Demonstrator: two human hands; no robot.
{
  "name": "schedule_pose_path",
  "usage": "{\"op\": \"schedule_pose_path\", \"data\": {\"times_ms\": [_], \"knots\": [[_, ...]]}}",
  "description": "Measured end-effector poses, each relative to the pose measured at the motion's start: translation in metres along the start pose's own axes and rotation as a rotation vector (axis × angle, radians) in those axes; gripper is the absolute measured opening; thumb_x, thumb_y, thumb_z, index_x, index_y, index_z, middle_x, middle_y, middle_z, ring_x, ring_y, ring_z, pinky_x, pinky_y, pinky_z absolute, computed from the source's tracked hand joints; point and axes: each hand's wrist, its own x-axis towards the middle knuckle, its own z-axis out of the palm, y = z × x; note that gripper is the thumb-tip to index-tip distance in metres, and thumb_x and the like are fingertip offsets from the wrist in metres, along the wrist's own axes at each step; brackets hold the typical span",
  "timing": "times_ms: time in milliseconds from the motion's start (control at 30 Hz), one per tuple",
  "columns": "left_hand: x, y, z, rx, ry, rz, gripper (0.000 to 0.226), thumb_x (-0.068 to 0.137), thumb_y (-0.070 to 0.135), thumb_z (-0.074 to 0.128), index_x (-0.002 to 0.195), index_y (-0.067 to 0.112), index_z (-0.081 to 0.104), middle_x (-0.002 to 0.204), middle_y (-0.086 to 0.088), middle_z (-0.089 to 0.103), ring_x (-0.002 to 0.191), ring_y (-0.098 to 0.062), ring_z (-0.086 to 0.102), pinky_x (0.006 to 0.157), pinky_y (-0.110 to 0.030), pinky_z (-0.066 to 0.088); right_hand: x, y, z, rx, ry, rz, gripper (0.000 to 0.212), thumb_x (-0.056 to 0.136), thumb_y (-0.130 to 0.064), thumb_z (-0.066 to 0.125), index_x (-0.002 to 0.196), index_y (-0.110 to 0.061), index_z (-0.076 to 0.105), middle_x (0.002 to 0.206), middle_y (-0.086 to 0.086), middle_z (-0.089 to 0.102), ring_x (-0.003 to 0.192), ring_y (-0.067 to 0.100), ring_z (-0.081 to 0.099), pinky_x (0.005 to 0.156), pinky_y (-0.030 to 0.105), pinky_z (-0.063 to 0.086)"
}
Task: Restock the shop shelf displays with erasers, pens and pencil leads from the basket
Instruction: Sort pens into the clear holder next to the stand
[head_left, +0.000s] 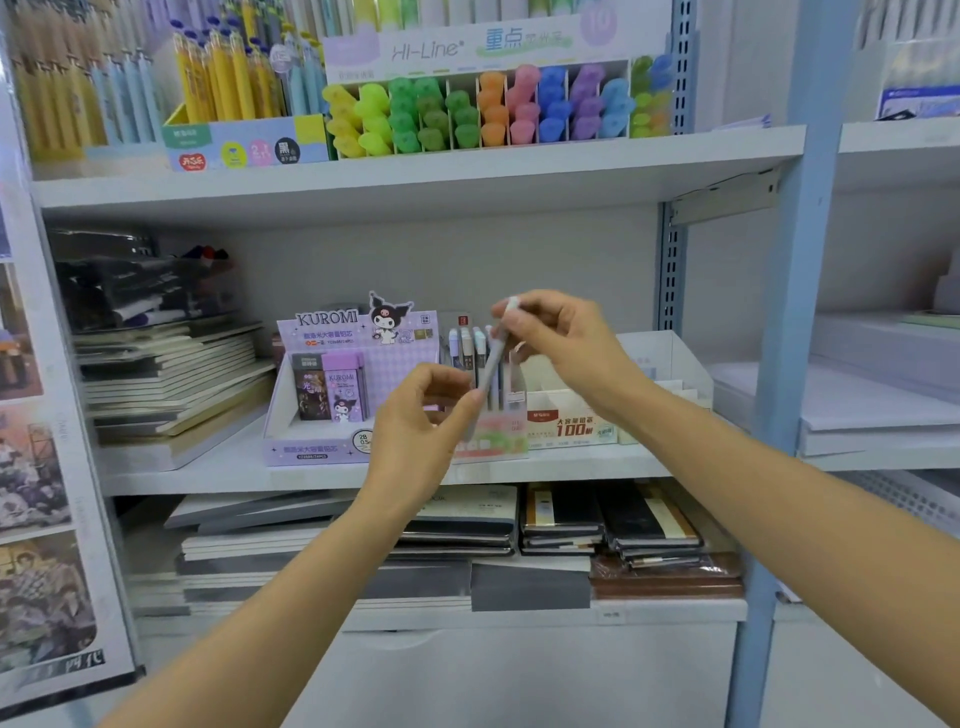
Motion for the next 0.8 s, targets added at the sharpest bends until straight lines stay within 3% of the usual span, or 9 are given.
{"op": "schedule_pose_path", "data": {"times_ms": [100, 167, 267, 400, 533, 700, 800], "knots": [[0.004, -0.02, -0.002, 0.392, -0.078, 0.163, 0.043, 0.091, 0.022, 0.065, 0.132, 0.024, 0.052, 0.136, 0.01, 0.053, 0.127, -0.011, 0.045, 0.101, -0.027, 0.035, 0.014, 0.005, -0.017, 0.002, 0.22, -0.049, 0.016, 0.098, -0.009, 0.053, 0.108, -0.004, 0.064, 0.093, 0.009, 0.071, 0.084, 0.016, 0.069, 0.074, 0.025, 0.056], [0.005, -0.034, 0.0, 0.559, -0.189, 0.23, 0.064, 0.092, 0.022, 0.063, 0.149, 0.021, 0.034, 0.156, 0.009, 0.03, 0.146, -0.012, 0.02, 0.117, -0.03, 0.02, 0.02, 0.014, -0.024, -0.05, 0.301, -0.054, 0.017, 0.098, -0.008, 0.052, 0.109, -0.002, 0.063, 0.094, 0.01, 0.071, 0.084, 0.013, 0.07, 0.072, 0.023, 0.056], [0.004, -0.052, 0.003, 0.666, -0.3, 0.247, 0.075, 0.095, 0.025, 0.059, 0.155, 0.019, 0.015, 0.163, 0.007, 0.009, 0.15, -0.013, -0.001, 0.123, -0.036, 0.009, 0.023, 0.032, -0.021, -0.129, 0.293, -0.011, 0.018, 0.099, -0.008, 0.051, 0.109, 0.002, 0.063, 0.095, 0.013, 0.071, 0.083, 0.014, 0.07, 0.072, 0.024, 0.057], [0.003, -0.065, 0.005, 0.74, -0.306, 0.321, 0.078, 0.095, 0.025, 0.059, 0.156, 0.018, 0.01, 0.164, 0.004, 0.003, 0.151, -0.013, -0.003, 0.12, -0.025, 0.001, 0.022, 0.056, -0.009, -0.24, 0.205, 0.008, 0.016, 0.098, -0.008, 0.052, 0.107, -0.002, 0.064, 0.097, 0.013, 0.071, 0.087, 0.018, 0.07, 0.074, 0.024, 0.058], [0.003, -0.069, 0.006, 0.754, -0.29, 0.35, 0.079, 0.094, 0.024, 0.059, 0.156, 0.019, 0.01, 0.164, 0.003, 0.006, 0.15, -0.013, 0.001, 0.117, -0.024, 0.006, 0.025, 0.063, -0.007, -0.395, 0.115, -0.015, 0.018, 0.099, -0.01, 0.05, 0.106, -0.002, 0.065, 0.096, 0.01, 0.07, 0.089, 0.016, 0.068, 0.076, 0.018, 0.055], [0.005, -0.071, 0.006, 0.735, -0.274, 0.376, 0.079, 0.092, 0.021, 0.062, 0.155, 0.015, 0.016, 0.162, -0.001, 0.014, 0.15, -0.016, 0.01, 0.116, -0.023, 0.012, 0.035, 0.062, -0.009, -0.423, -0.001, 0.018, 0.018, 0.099, -0.014, 0.05, 0.106, -0.003, 0.063, 0.092, 0.009, 0.071, 0.085, 0.017, 0.069, 0.078, 0.024, 0.058], [0.004, -0.074, 0.007, 0.722, -0.263, 0.378, 0.079, 0.091, 0.017, 0.063, 0.155, 0.013, 0.017, 0.161, -0.002, 0.016, 0.149, -0.017, 0.011, 0.116, -0.021, 0.011, 0.037, 0.068, 0.001, -0.397, 0.015, 0.024, 0.015, 0.097, -0.011, 0.054, 0.112, -0.012, 0.055, 0.088, 0.004, 0.073, 0.081, 0.012, 0.07, 0.074, 0.025, 0.058]]}}
